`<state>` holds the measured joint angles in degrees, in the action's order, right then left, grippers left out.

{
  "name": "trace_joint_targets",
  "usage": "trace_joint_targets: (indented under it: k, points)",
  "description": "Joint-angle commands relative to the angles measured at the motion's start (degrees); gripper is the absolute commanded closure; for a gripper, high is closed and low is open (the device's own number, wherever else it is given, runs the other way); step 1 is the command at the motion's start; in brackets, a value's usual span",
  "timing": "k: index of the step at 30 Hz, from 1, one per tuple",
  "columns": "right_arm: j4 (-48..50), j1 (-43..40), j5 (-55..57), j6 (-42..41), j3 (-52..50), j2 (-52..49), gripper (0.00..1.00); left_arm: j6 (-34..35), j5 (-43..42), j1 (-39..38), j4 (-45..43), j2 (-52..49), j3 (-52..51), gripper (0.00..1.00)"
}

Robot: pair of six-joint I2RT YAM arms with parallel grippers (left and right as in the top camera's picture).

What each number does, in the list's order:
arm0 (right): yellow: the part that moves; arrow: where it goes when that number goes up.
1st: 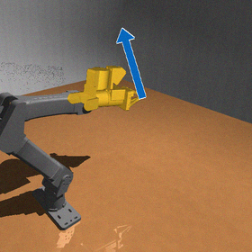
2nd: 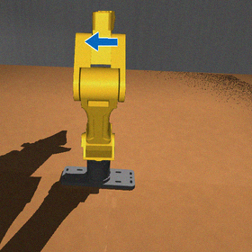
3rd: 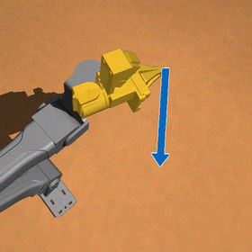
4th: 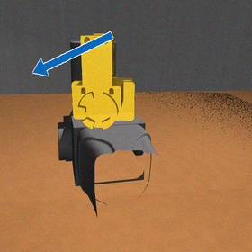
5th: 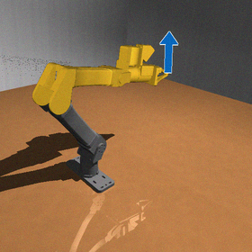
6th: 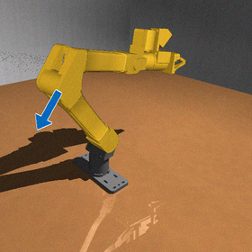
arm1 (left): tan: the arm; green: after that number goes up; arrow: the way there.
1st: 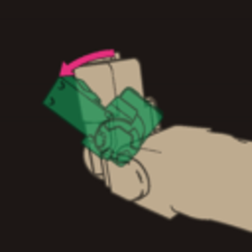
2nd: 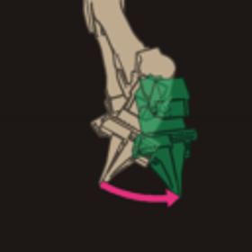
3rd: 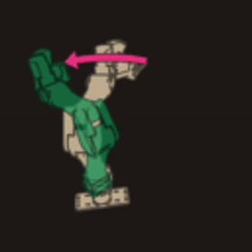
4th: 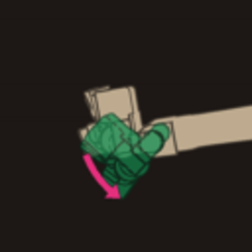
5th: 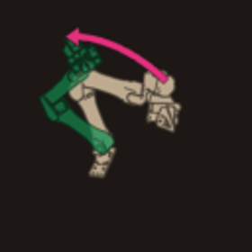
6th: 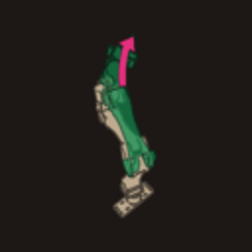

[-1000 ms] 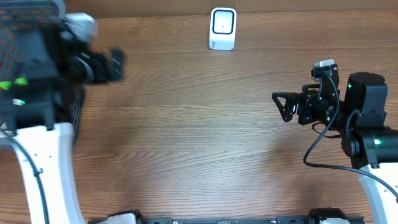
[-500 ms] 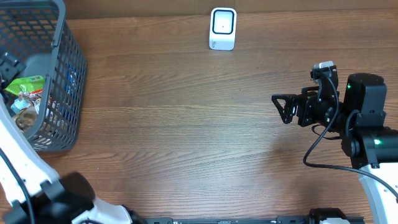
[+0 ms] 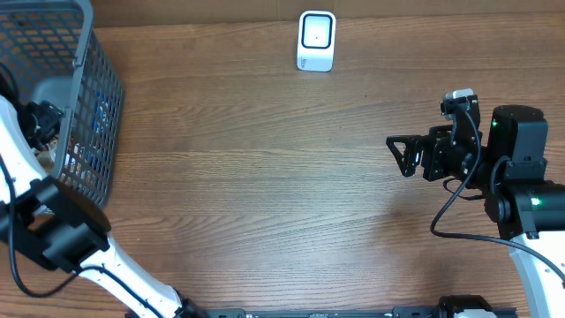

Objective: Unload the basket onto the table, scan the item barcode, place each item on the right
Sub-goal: 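Grasp the clear bread bag with the left gripper and lift it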

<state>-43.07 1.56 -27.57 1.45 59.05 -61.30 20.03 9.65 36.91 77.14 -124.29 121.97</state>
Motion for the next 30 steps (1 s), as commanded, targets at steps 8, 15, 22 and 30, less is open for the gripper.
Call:
trace_joint_targets:
  k: [8, 15, 22, 30]
  points:
    - [0.31, 0.31, 0.98, -0.22, 1.55, 0.17, 0.00, 1.05, 1.31, 0.35, 0.28, -9.51, 0.66, 0.05]
    - [0.35, 0.31, 0.96, -0.22, 1.55, 0.17, 0.00, -2.23, 1.27, 0.35, 1.29, -9.90, 0.48, 0.87]
    - [0.35, 0.31, 0.94, -0.22, 1.55, 0.17, 0.00, -2.01, 1.14, 0.37, 5.22, -9.84, 4.44, 0.96]
    - [0.35, 0.31, 0.94, -0.22, 1.55, 0.17, 0.00, -2.03, -1.01, 0.00, 15.82, -8.81, 28.17, 0.95]
